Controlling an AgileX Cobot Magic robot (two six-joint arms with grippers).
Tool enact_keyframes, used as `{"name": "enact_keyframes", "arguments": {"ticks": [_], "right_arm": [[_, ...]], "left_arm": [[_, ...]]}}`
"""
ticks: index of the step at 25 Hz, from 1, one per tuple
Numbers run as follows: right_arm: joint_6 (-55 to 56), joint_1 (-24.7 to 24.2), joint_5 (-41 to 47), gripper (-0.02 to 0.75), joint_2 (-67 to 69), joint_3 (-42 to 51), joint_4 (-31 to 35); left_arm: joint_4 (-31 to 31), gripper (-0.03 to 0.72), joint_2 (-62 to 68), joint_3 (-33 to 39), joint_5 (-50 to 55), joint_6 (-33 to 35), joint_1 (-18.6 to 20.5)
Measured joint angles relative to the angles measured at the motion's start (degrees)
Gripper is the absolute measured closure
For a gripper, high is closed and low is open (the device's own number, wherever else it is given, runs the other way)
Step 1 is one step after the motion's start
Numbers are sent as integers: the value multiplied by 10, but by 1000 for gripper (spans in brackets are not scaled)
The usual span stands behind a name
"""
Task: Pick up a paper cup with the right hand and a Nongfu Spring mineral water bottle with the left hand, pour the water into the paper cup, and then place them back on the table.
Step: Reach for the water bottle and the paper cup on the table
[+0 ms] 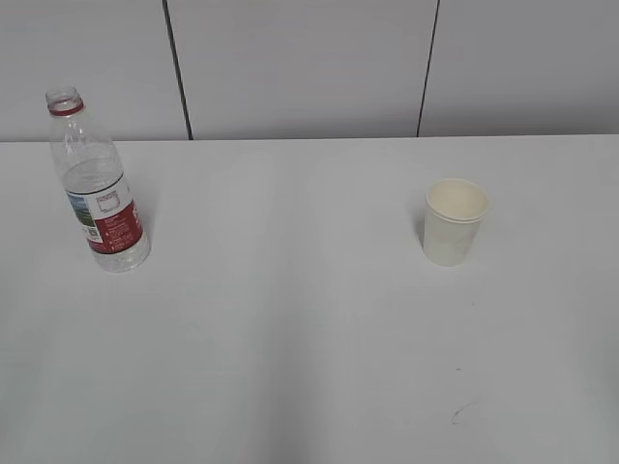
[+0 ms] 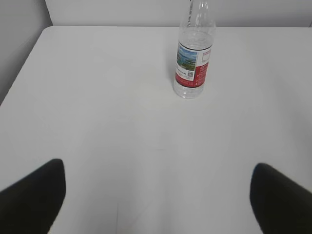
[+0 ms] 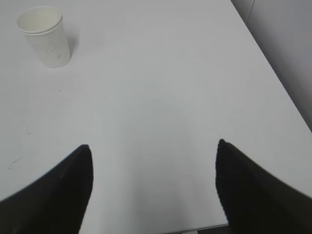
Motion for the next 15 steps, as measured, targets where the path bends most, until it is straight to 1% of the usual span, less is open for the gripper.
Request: {"name": "enact_keyframes", "arguments": {"ticks": [15], "right_arm": [[0, 0, 0, 160, 0, 0, 0]], "left_arm": [[0, -4, 0, 0, 0, 0, 0]]}}
